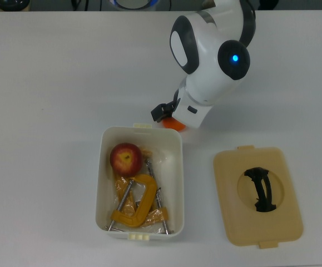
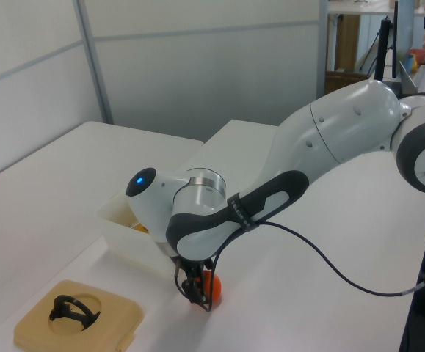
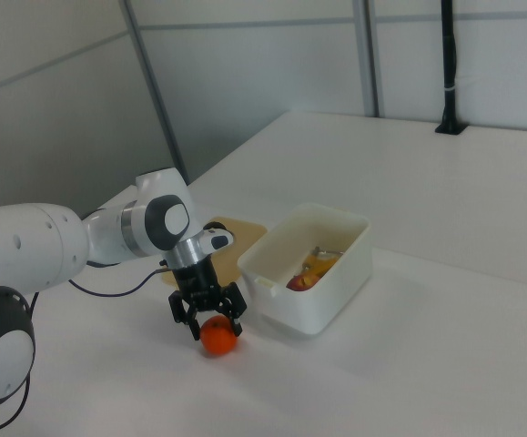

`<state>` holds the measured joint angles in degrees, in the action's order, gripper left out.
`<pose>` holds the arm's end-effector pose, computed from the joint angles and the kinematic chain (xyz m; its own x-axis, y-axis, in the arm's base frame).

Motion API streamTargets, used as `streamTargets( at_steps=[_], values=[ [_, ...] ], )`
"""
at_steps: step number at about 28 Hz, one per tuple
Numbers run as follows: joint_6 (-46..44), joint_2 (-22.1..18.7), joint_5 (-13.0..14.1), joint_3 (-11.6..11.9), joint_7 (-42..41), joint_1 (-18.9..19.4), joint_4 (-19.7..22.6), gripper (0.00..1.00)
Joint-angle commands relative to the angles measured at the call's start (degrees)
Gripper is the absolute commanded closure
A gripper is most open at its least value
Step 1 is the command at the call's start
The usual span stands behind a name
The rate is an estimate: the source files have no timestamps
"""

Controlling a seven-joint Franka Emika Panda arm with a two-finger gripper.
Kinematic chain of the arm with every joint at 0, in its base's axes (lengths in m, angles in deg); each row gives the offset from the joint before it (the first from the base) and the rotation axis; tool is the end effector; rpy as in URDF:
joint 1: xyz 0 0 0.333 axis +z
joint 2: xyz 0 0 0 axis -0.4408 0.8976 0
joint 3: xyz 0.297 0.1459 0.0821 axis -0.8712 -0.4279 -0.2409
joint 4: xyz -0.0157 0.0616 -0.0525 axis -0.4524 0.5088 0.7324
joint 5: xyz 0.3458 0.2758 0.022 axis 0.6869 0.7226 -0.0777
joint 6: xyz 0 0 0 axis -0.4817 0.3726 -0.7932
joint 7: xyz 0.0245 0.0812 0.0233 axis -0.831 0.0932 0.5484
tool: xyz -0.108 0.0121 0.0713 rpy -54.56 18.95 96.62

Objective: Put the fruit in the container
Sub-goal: 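Close the gripper on the orange and lift it, then carry the orange into the white container and open the gripper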

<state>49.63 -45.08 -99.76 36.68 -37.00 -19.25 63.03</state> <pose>0.6919 0.1880 0.2882 0.9110 0.3407 -0.2324 0.3881 -0.8988 0.2036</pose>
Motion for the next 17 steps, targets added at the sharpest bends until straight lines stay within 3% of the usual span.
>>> streamTargets(
  at_steps=[1, 5, 6, 12, 17],
  values=[
    [1.93, -0.04, -2.30, 0.28, 2.37, 0.82, -0.03, 0.19],
    [1.58, -0.04, -2.40, 0.28, 2.37, 1.09, 0.14, 0.74],
    [1.40, -0.04, -2.40, 0.28, 2.46, 1.17, 0.14, 0.97],
    [-1.23, -1.53, -1.96, 0.28, 2.55, 1.18, -0.03, 1.00],
    [-5.62, -6.27, -0.82, 0.36, 2.64, 0.83, -1.00, 1.00]
  ],
)
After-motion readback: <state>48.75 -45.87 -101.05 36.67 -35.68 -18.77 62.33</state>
